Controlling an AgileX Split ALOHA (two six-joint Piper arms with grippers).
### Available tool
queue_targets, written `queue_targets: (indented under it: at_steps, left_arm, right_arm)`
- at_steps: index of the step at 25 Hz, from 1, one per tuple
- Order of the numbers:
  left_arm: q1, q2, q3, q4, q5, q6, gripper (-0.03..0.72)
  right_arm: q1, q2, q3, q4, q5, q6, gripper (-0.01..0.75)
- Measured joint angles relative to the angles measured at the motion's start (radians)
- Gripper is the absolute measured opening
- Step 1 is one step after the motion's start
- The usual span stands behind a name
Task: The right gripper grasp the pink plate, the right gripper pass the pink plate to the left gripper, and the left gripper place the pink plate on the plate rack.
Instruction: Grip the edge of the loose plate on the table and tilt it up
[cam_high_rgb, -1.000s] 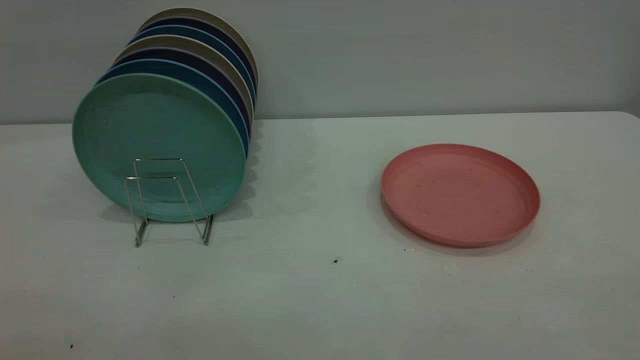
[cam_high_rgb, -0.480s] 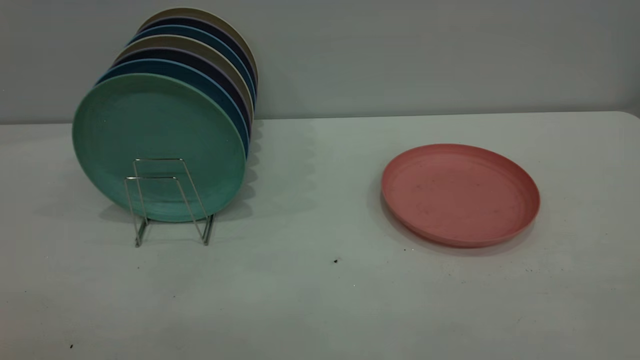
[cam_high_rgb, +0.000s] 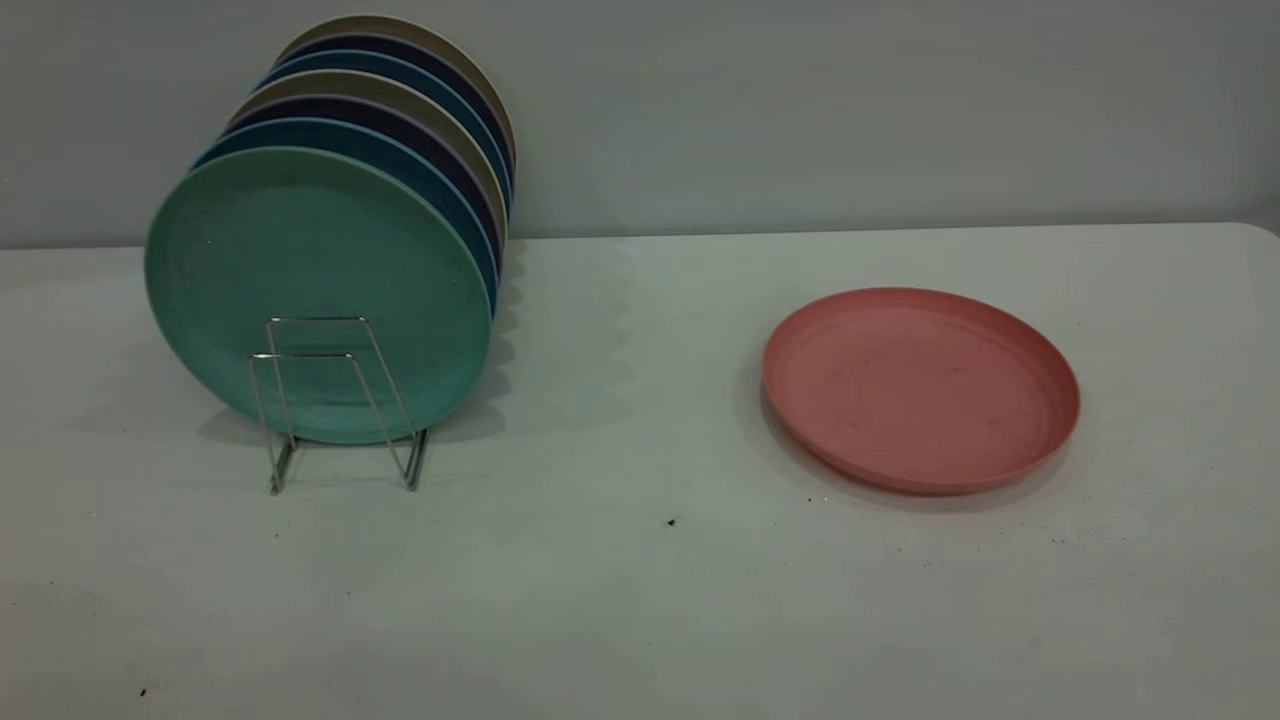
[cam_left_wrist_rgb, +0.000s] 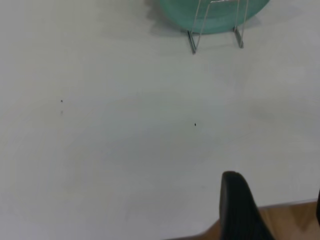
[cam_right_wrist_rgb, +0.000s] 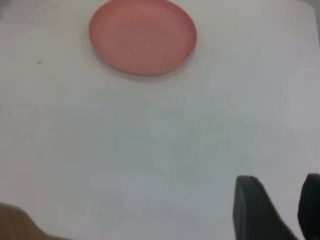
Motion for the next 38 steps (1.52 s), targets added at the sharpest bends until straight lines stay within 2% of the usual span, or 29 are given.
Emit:
queue_targets:
  at_steps: [5, 10, 14, 17, 22, 26, 30, 34, 38]
  left_arm:
    - [0.0, 0.028, -0.039, -0.001, -0.106, 0.008, 0.406]
    - [0.0, 0.209, -0.045, -0.056, -0.22, 0.013, 0.406]
    - [0.0, 0.385, -0.045, -0.152, -0.359, 0.083, 0.406]
    - [0.0, 0.504, -0.045, -0.249, -0.435, 0.169, 0.417]
    - [0.0, 0.668, -0.045, -0.424, -0.487, 0.335, 0.46]
    - [0.0, 0.767, -0.045, -0.562, -0.512, 0.446, 0.479]
    - [0.0, 0.839, -0.045, -0.656, -0.547, 0.515, 0.484]
    - [0.0, 0.849, -0.045, -0.661, -0.557, 0.528, 0.484]
    - [0.0, 0.849, -0.045, -0.662, -0.555, 0.53, 0.484]
  right_arm:
    - [0.0, 0.024, -0.024, 0.023, -0.069, -0.028, 0.239]
    - [0.0, 0.168, -0.028, 0.086, -0.162, -0.041, 0.239]
    - [0.0, 0.351, -0.028, 0.244, -0.259, -0.116, 0.24]
    - [0.0, 0.514, -0.028, 0.441, -0.328, -0.268, 0.264]
    - [0.0, 0.811, -0.04, 0.821, -0.401, -0.614, 0.366]
    - [0.0, 1.054, -0.094, 1.012, -0.43, -0.793, 0.43]
    - [0.0, 1.294, -0.182, 1.061, -0.453, -0.858, 0.439]
    - [-0.006, 1.513, -0.276, 1.076, -0.462, -0.886, 0.438]
    - [-0.092, 1.697, -0.363, 1.08, -0.452, -0.89, 0.438]
